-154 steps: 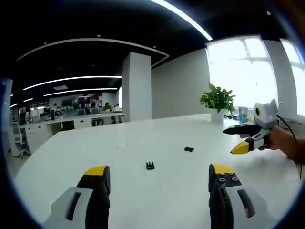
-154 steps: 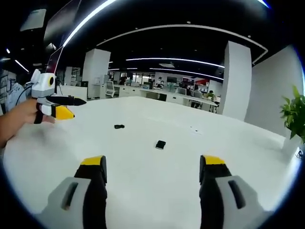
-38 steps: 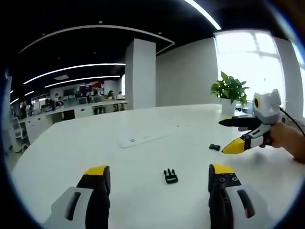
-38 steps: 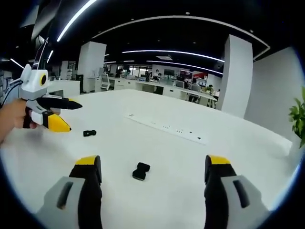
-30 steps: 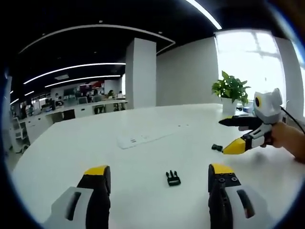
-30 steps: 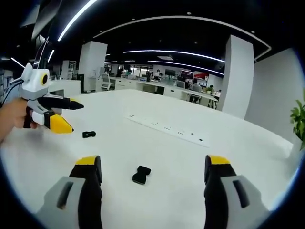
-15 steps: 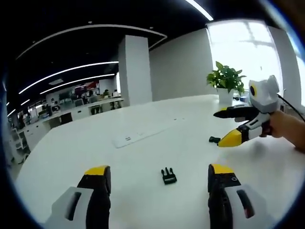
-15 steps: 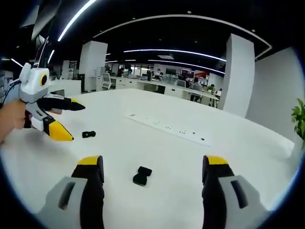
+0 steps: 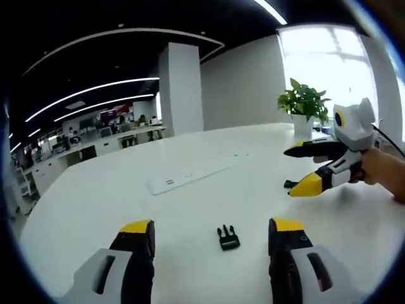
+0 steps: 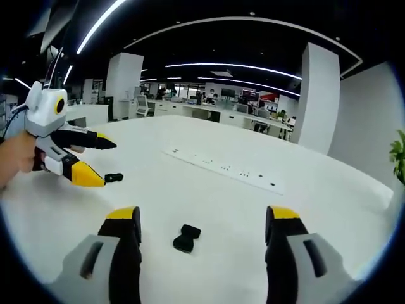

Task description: Snap the two parts of the plastic buckle together until the buckle closes and remains connected.

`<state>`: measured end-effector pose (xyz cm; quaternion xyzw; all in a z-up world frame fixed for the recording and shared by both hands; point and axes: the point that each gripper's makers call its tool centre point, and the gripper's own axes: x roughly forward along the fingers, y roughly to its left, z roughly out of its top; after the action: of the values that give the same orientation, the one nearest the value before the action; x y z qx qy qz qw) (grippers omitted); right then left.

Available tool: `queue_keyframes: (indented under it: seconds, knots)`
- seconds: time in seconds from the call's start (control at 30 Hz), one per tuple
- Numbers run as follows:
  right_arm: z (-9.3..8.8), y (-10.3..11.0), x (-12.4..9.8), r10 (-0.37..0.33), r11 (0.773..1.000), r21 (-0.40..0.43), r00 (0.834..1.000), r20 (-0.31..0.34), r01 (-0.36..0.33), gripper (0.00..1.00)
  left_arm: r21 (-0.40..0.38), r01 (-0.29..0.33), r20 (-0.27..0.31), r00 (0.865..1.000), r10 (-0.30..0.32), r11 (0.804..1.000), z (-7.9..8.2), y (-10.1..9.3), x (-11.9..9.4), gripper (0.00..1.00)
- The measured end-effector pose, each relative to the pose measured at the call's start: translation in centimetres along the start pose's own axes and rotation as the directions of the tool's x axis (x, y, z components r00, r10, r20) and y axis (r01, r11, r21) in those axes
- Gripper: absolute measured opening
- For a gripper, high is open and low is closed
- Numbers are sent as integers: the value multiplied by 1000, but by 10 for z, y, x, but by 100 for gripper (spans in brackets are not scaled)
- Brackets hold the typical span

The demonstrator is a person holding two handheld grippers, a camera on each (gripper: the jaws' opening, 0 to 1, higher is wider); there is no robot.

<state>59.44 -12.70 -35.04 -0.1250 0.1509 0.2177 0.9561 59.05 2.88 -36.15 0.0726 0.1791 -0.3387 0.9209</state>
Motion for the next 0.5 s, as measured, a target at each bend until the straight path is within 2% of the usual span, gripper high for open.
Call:
queue_keyframes:
  seconds: [0.33,0.5]
  knots:
    - [-6,2,-4,-1,1000,15,1000,-28,1,73,17,19,-28,999,-18,1000,-4,-4,-3,68]
    - [-8,7,-3,33,999,10,999,-38,-32,68,6,16,-31,999,-16,1000,-5,-4,-2,65]
